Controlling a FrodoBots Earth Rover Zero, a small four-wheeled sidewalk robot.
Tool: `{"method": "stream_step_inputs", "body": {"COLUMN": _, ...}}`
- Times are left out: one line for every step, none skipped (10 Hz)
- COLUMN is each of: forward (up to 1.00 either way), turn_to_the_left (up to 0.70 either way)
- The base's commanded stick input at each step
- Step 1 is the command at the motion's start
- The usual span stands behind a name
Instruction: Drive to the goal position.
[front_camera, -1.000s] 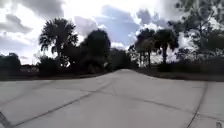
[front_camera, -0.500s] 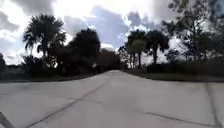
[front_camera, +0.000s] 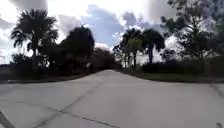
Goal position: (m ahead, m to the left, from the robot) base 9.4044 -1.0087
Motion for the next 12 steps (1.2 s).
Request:
{"method": "stream_step_inputs", "body": {"forward": 1.0, "turn_to_the_left": 0.0}}
{"method": "stream_step_inputs", "body": {"forward": 1.0, "turn_to_the_left": 0.0}}
{"method": "stream_step_inputs", "body": {"forward": 1.0, "turn_to_the_left": 0.0}}
{"method": "stream_step_inputs", "body": {"forward": 1.0, "turn_to_the_left": 0.0}}
{"method": "stream_step_inputs", "body": {"forward": 1.0, "turn_to_the_left": 0.0}}
{"method": "stream_step_inputs", "body": {"forward": 1.0, "turn_to_the_left": 0.0}}
{"method": "stream_step_inputs", "body": {"forward": 1.0, "turn_to_the_left": 0.0}}
{"method": "stream_step_inputs", "body": {"forward": 1.0, "turn_to_the_left": 0.0}}
{"method": "stream_step_inputs", "body": {"forward": 1.0, "turn_to_the_left": 0.0}}
{"method": "stream_step_inputs", "body": {"forward": 1.0, "turn_to_the_left": 0.0}}
{"method": "stream_step_inputs", "body": {"forward": 1.0, "turn_to_the_left": 0.0}}
{"method": "stream_step_inputs", "body": {"forward": 1.0, "turn_to_the_left": 0.0}}
